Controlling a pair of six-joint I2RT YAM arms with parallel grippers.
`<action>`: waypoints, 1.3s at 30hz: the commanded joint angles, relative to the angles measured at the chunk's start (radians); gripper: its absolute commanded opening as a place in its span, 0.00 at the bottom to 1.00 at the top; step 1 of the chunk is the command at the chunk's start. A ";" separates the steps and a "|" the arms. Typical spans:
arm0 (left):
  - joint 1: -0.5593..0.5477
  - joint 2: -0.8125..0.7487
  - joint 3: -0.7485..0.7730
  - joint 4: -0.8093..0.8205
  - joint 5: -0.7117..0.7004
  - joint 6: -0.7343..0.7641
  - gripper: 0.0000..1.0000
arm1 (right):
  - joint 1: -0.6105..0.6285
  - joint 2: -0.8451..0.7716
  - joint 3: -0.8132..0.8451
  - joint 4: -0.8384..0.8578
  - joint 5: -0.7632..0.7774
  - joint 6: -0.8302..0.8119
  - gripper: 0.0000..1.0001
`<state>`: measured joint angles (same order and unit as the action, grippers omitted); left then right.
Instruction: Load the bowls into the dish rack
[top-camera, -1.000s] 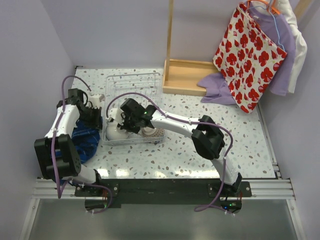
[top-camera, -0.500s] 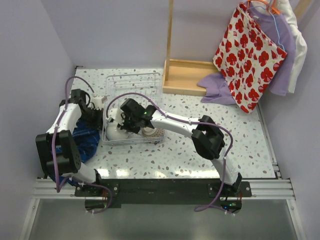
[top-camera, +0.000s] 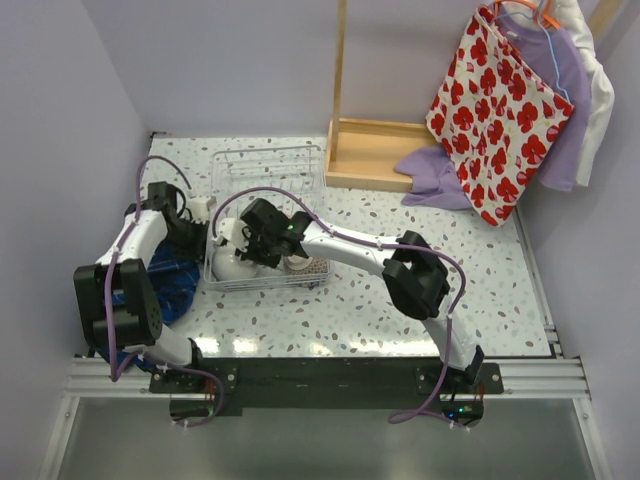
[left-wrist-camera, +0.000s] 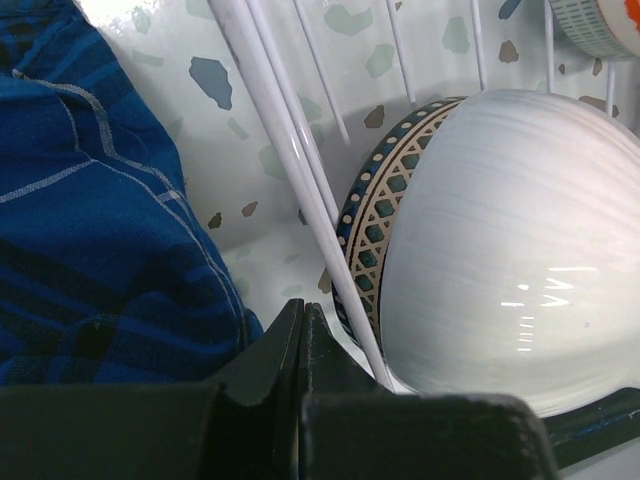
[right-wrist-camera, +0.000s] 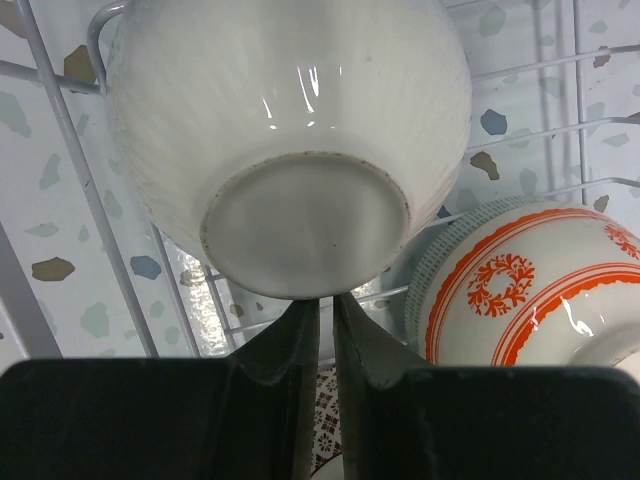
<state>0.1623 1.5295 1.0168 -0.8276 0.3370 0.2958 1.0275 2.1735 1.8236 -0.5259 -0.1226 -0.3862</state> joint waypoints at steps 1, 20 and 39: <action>-0.023 0.021 0.009 0.002 0.149 -0.015 0.00 | 0.013 -0.067 0.005 0.058 -0.011 -0.006 0.16; -0.043 0.257 0.284 -0.426 0.383 0.323 0.00 | 0.049 -0.113 0.043 0.050 -0.017 0.000 0.20; 0.023 0.078 0.169 -0.088 0.151 0.074 0.04 | 0.068 -0.136 0.002 0.049 0.069 -0.042 0.42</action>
<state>0.1837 1.6741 1.2083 -0.9825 0.5327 0.4229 1.0668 2.1307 1.8248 -0.6113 -0.0704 -0.3870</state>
